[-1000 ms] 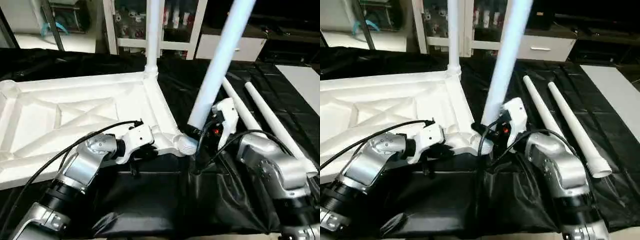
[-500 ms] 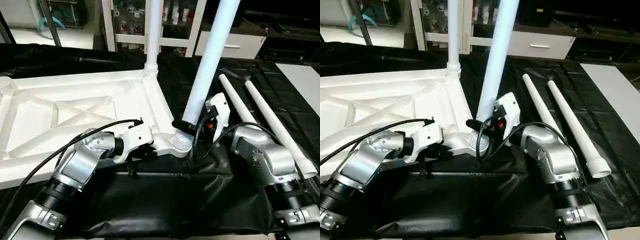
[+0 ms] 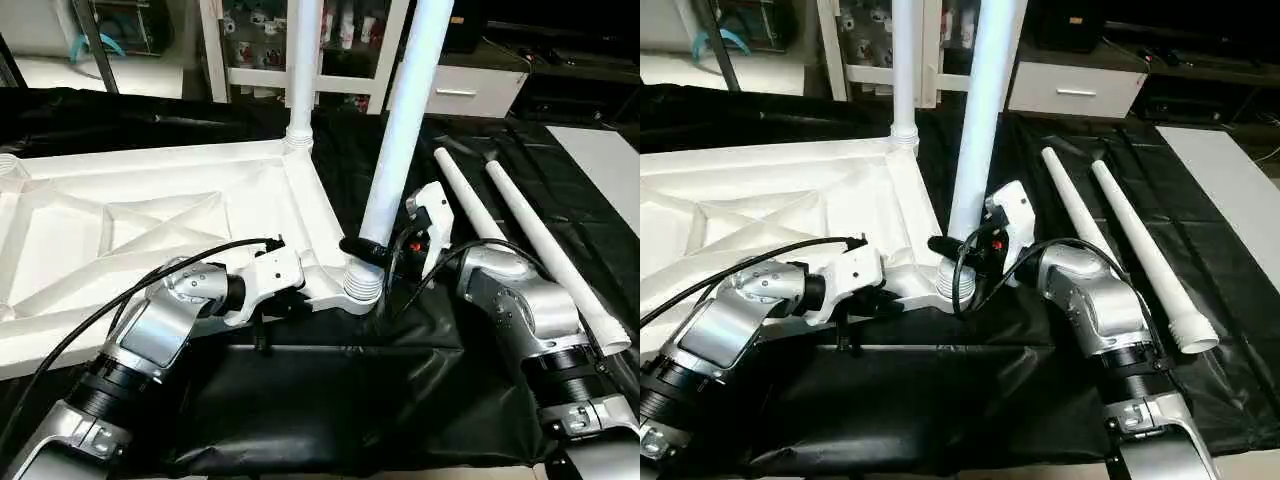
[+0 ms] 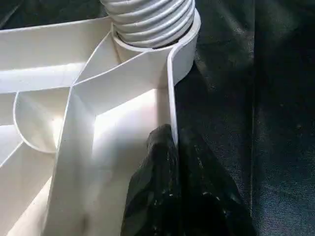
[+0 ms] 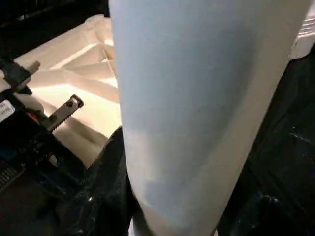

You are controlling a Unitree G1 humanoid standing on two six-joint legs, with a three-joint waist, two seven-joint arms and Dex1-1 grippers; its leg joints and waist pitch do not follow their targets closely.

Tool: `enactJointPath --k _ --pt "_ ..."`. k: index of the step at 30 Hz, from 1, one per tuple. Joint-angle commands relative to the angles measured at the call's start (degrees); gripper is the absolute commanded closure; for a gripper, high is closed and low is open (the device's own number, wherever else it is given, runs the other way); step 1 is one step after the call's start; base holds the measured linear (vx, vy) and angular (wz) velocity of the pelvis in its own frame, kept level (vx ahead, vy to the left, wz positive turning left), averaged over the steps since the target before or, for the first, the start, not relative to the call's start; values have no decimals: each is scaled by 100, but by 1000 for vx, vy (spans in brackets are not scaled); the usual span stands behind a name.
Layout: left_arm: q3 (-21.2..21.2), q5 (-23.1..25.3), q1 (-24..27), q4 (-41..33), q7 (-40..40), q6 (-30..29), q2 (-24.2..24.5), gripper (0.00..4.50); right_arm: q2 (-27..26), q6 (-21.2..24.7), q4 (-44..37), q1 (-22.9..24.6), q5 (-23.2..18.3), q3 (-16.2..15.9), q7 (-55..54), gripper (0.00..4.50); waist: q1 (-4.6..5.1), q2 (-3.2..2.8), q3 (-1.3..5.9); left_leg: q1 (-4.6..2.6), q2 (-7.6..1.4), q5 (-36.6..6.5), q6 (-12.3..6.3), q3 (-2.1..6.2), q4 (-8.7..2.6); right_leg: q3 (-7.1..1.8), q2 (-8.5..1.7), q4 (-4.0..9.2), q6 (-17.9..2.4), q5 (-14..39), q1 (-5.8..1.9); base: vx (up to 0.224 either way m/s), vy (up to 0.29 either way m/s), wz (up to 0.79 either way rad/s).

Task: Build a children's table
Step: Insert table leg to table base

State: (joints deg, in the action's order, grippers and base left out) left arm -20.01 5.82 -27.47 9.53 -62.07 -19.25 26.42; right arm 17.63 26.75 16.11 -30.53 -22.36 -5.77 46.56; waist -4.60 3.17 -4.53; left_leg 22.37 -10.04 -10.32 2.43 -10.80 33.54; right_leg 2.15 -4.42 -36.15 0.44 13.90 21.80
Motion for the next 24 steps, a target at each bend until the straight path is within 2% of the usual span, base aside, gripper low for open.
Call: enactJointPath --k 1,4,6,7,11,14,22,24 --pt "-319 -35 131 44 -189 -13 -25 450 -52 80 95 231 -55 221 -180 265 22 -35 283 -191 -351 -381 -323 99 -399 -239 -406 351 -1511 -431 -156 0 0 0" --pt "-312 -36 130 57 -173 -7 -33 450 -160 191 24 406 -256 429 -298 265 16 -32 284 -186 -354 -447 -281 103 -413 -236 -405 358 -1511 -364 -162 0 0 0" --pt "-313 -35 128 66 -170 -2 -35 450 -170 225 -52 516 -296 448 -312 265 17 -33 285 -190 -352 -451 -271 100 -414 -235 -399 360 -1501 -351 -157 0 0 0" --pt "-316 -32 124 76 -169 5 -37 450 -179 246 -99 602 -318 456 -330 265 8 -67 288 -203 -354 -447 -253 98 -412 -237 -400 359 -1489 -362 -148 0 0 0" --pt "-328 -29 111 80 -166 15 -45 450 -238 215 -239 829 -284 512 -407 265 -10 -55 292 -196 -353 -453 -234 91 -416 -241 -398 359 -1464 -440 -154 0 0 0" --pt "-337 -21 98 85 -162 22 -46 450 -245 142 -309 907 -249 530 -479 265 -11 -65 289 -206 -355 -564 -181 90 -427 -242 -401 378 -1438 -294 -143 0 0 0" --pt "-332 -11 86 128 -103 50 -50 450 -92 -93 -782 1298 51 205 -440 265 -24 -56 282 -201 -351 -590 -126 90 -438 -246 -396 386 -1318 -305 -148 0 0 0" --pt "-330 -12 81 138 -91 52 -49 450 -45 -107 -920 1384 135 114 -434 265 -27 -58 273 -207 -359 -700 -114 93 -449 -250 -404 406 -1305 -133 -138 0 0 0"
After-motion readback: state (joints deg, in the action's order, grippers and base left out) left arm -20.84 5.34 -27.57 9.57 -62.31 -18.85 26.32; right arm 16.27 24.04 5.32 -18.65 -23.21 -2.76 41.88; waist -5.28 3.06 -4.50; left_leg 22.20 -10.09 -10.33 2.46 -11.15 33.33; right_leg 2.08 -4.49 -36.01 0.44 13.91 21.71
